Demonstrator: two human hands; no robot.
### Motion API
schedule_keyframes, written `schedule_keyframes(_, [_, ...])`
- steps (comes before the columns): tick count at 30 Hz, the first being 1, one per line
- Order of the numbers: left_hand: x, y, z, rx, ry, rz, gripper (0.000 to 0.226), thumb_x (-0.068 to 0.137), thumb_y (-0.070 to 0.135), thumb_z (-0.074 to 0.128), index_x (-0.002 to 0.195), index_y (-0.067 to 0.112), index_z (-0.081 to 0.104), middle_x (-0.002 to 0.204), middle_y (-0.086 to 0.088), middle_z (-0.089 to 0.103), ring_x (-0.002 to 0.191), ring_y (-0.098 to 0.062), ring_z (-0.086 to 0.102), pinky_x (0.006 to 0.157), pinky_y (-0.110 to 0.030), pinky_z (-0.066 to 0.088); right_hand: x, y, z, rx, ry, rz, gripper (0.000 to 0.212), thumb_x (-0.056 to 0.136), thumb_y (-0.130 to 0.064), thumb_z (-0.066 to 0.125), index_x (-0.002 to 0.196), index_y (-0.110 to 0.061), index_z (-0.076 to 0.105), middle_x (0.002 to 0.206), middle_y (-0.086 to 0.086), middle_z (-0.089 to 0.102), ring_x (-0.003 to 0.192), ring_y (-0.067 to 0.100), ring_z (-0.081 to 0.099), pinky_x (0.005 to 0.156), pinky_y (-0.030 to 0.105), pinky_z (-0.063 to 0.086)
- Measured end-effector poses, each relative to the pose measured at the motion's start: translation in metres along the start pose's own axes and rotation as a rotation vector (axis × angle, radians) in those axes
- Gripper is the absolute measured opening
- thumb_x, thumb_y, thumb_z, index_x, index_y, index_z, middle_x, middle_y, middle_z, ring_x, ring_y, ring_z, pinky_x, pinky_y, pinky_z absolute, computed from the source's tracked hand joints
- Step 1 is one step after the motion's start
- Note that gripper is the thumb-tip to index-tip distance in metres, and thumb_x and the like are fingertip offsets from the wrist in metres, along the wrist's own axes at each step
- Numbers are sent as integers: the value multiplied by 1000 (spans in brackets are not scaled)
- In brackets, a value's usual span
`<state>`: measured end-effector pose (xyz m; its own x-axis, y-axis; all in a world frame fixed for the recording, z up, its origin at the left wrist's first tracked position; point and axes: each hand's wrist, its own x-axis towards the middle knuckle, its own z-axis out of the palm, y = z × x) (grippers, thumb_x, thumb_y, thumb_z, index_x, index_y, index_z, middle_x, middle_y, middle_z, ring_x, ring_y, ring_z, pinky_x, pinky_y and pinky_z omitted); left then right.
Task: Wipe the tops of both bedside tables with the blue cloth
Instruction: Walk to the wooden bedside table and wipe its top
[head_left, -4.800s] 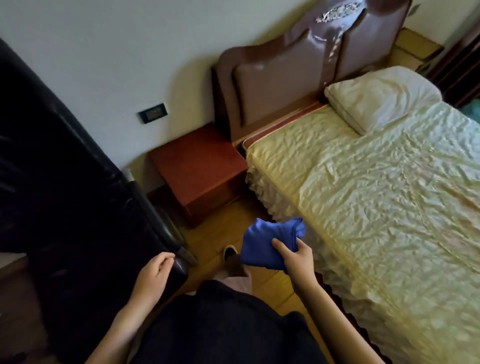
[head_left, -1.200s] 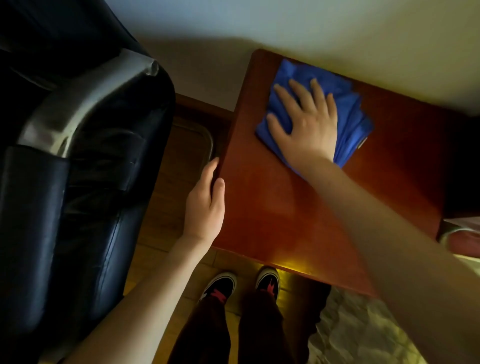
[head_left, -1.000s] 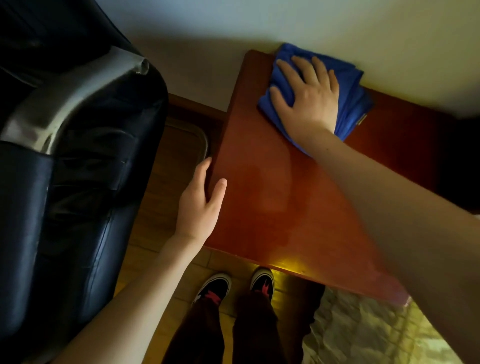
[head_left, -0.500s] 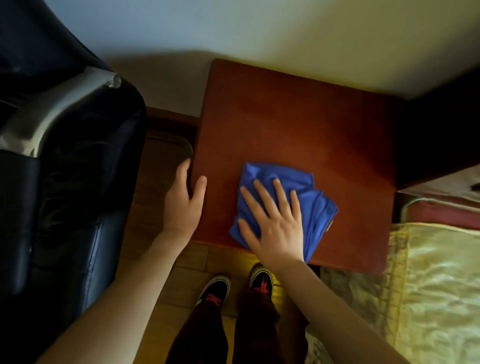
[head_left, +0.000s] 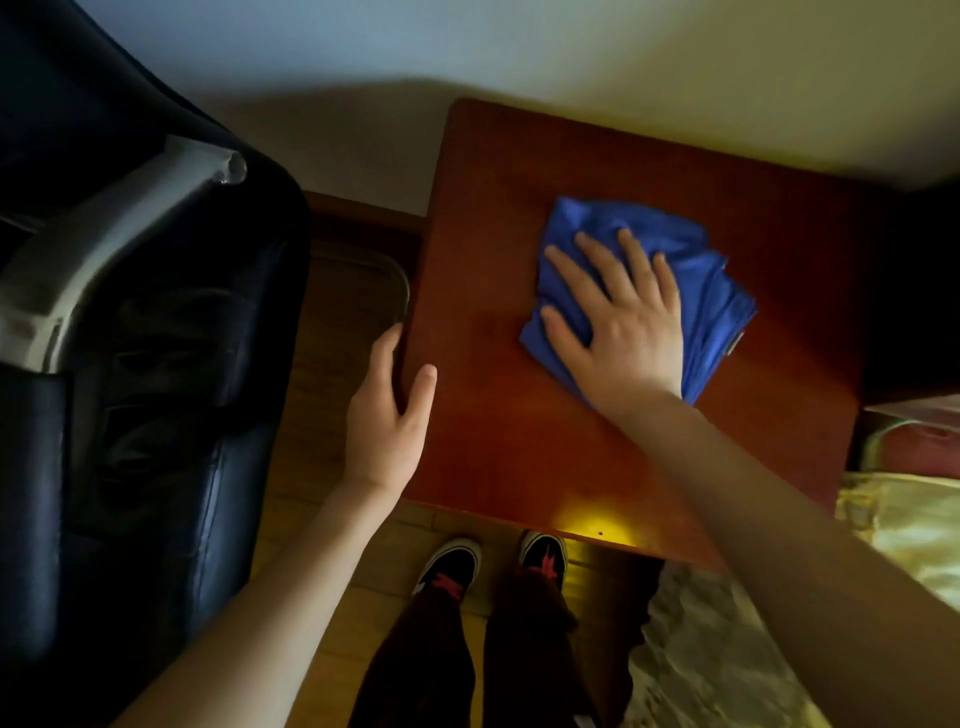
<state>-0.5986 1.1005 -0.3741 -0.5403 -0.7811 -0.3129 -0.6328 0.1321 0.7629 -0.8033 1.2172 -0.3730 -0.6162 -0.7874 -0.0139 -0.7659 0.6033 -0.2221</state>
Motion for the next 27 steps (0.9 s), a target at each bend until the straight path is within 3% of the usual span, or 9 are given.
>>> schedule_keyframes(7, [1, 0, 2, 43, 11, 3, 48, 98, 29, 51, 144, 20, 39, 124, 13, 54, 106, -3, 56, 78, 4, 39, 89, 34, -9, -22, 13, 89, 55, 95, -57, 29, 145, -38, 37, 153, -7, 38, 147, 25, 22, 120, 45, 13])
schedule_keyframes(11, [1, -2, 3, 57, 11, 0, 48, 98, 31, 50, 144, 21, 39, 123, 10, 57, 106, -7, 56, 81, -10, 42, 91, 34, -9, 0, 25, 78, 55, 94, -57, 31, 144, -37, 40, 152, -6, 40, 146, 26, 24, 120, 46, 13])
schedule_keyframes(14, [0, -2, 3, 49, 1, 11, 49, 99, 33, 48, 145, 21, 37, 128, 3, 59, 106, -10, 57, 83, -20, 46, 64, 25, -7, 4, 43, 88, 55, 93, -55, 35, 144, -35, 43, 151, -3, 43, 146, 29, 26, 119, 48, 16])
schedule_keyframes(17, [-1, 2, 2, 61, -15, 19, 48, 100, 34, 46, 145, 22, 35, 124, 9, 55, 101, -6, 56, 75, -8, 41, -6, 8, -7, 19, 33, 100, 54, 95, -53, 37, 145, -32, 41, 153, -2, 41, 147, 28, 23, 119, 50, 16])
schedule_keyframes(23, [-5, 7, 2, 51, -53, -24, 47, 101, 37, 41, 145, 26, 32, 119, 9, 57, 84, 10, 55, 62, -3, 43, -136, -13, -3, 2, -31, 86, 54, 95, -51, 45, 145, -31, 41, 152, -2, 41, 148, 27, 22, 119, 52, 18])
schedule_keyframes(27, [-5, 7, 2, 43, -38, -23, 47, 101, 37, 41, 146, 26, 32, 125, 4, 58, 91, 1, 57, 71, -12, 45, -129, 1, -4, 14, -13, 25, 53, 92, -49, 50, 142, -31, 46, 149, -3, 46, 145, 27, 28, 118, 51, 22])
